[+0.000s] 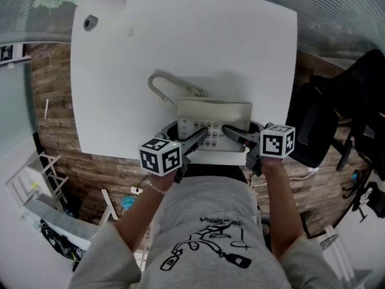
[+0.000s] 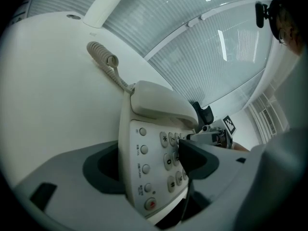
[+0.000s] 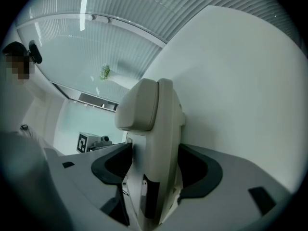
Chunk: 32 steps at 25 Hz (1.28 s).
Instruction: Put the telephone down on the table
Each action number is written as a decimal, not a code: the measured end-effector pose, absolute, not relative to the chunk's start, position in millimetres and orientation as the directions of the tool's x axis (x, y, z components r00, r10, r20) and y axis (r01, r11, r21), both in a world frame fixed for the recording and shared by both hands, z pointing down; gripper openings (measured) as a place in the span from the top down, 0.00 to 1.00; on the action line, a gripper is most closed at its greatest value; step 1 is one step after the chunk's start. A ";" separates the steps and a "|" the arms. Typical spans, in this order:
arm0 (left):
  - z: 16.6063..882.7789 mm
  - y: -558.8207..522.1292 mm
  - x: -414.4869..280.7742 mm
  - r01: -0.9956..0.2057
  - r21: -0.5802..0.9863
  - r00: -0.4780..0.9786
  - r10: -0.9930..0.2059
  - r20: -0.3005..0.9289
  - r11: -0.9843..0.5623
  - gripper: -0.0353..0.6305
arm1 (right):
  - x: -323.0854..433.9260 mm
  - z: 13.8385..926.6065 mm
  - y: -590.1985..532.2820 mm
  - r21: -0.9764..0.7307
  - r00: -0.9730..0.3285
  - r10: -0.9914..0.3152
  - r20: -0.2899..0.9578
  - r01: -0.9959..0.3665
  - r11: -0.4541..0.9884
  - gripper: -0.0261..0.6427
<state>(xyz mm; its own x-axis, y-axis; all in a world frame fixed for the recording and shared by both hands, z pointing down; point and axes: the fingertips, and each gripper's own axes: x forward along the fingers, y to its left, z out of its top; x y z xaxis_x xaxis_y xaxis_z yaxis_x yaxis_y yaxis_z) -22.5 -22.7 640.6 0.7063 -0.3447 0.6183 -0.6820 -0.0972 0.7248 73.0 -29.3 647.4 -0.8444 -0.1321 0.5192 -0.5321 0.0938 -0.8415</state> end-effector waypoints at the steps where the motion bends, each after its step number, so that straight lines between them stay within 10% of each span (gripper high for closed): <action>1: 640.6 -22.3 -23.1 -0.687 0.721 0.702 -0.344 0.624 -0.094 0.45 | 73.0 647.2 -29.3 -0.840 -0.843 -0.133 0.521 -0.534 0.097 0.50; 32: 645.2 -21.2 -36.6 -0.785 0.615 0.600 -0.328 0.730 -0.068 0.38 | 73.3 645.5 -29.6 -0.762 -0.765 -0.204 0.611 -0.638 0.109 0.50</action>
